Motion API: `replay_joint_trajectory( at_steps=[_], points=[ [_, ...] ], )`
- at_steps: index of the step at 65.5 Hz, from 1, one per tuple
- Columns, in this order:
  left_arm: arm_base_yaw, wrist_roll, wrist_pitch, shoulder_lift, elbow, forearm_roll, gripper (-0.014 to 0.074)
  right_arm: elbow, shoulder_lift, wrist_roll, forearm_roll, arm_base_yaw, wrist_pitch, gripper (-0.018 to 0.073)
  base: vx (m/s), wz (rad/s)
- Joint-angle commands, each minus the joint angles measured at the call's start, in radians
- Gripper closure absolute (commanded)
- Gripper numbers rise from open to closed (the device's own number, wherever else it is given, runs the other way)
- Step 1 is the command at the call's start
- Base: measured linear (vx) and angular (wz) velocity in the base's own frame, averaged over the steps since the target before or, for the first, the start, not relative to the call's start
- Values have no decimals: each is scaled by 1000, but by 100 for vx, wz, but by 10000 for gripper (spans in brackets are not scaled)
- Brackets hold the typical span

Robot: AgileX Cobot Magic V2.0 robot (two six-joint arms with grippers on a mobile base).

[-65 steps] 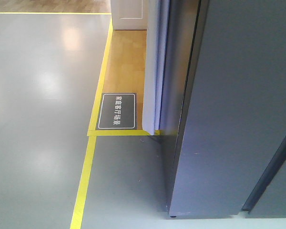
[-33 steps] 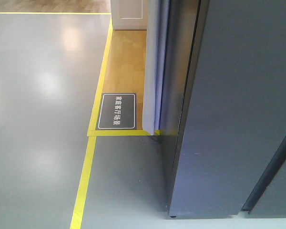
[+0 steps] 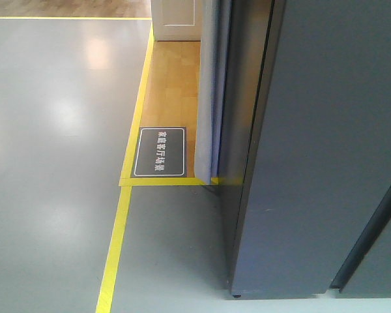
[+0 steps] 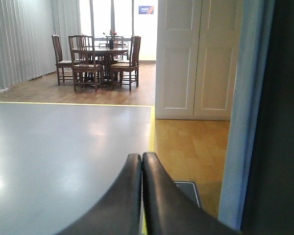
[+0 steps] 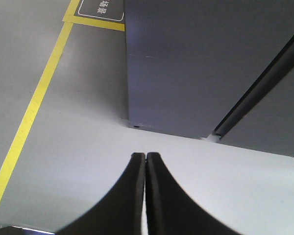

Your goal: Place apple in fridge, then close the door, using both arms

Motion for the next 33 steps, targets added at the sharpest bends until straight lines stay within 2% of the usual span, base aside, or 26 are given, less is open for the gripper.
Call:
replay_joint_trajectory(
  at_steps=[1,9,33],
  points=[
    [-10,-10,-84,-17,29,0,602,-23,5,-10,2,3,-52,561,0,0],
    [-38,-10,-86,-17,29,0,602,-23,5,-10,2,3,-52,561,0,0],
    [-38,-9,-84,-15,29,0,602,-23,5,-10,2,3,-52,561,0,0]
  ],
)
